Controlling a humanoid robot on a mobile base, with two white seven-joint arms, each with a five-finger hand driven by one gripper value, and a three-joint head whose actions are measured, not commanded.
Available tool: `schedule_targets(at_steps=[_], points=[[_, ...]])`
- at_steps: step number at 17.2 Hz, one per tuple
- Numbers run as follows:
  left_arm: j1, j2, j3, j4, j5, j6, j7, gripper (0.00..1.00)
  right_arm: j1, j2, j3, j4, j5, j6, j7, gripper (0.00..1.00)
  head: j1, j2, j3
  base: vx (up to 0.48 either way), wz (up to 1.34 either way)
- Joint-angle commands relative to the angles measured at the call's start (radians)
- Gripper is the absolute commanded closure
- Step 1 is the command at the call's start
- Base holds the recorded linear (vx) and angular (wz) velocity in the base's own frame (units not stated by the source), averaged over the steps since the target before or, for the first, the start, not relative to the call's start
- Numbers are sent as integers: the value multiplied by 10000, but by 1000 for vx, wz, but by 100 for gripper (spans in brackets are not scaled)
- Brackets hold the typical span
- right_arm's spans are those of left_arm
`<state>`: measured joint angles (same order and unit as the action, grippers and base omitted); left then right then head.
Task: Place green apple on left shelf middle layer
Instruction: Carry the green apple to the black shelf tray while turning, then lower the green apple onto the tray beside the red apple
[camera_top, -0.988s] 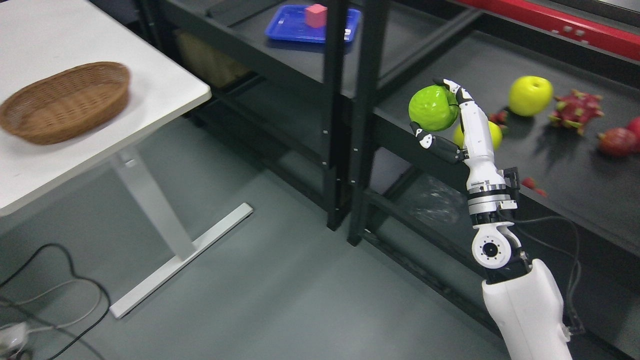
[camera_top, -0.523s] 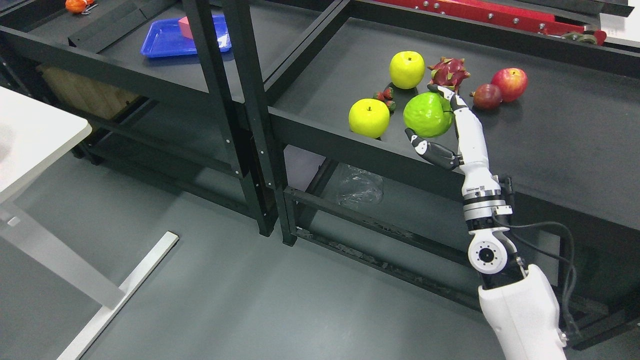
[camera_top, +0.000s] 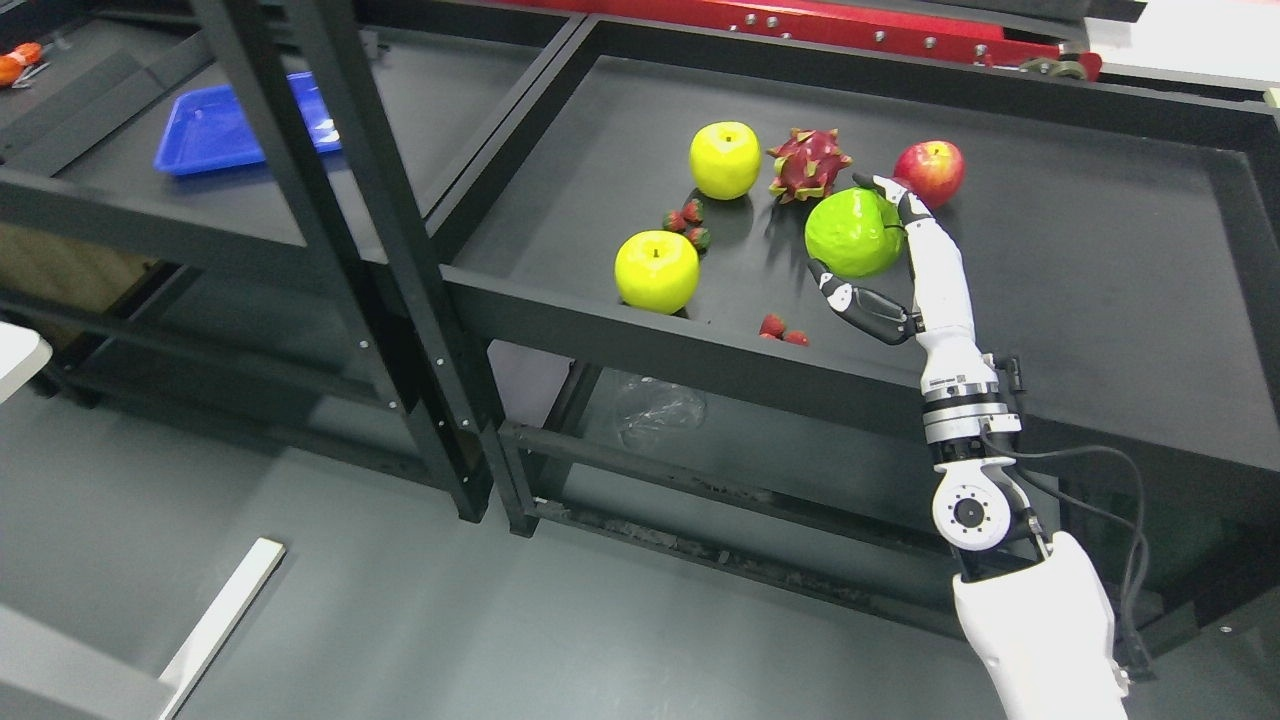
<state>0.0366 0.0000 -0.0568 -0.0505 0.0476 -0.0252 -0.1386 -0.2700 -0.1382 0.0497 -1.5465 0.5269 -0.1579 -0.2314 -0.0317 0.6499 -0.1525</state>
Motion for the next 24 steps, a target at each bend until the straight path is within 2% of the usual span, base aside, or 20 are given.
schedule_targets(at_steps=[1,7,11,14,24], points=[[2,174,0,-1,0,6,5,0,77,32,9,-13,54,30,13,100,0,0,0,156,-243],[2,174,0,-1,0,6,-10,0,16,17,268,64,161,167,1115,100,0,0,0,189,-136],[2,174,0,-1,0,6,-10,0,-61,17,1708,645,1814,1071,1868,100,0,-2,0,203,-153],[2,174,0,-1,0,6,-10,0,-289,17,2156,1258,2308,1577,2450,100,0,-2,0,212,-194],[2,174,0,-1,15,-9,5,0,-1010,47,3122,2012,3091,1733,2606,100,0,-4,0,208,-321]])
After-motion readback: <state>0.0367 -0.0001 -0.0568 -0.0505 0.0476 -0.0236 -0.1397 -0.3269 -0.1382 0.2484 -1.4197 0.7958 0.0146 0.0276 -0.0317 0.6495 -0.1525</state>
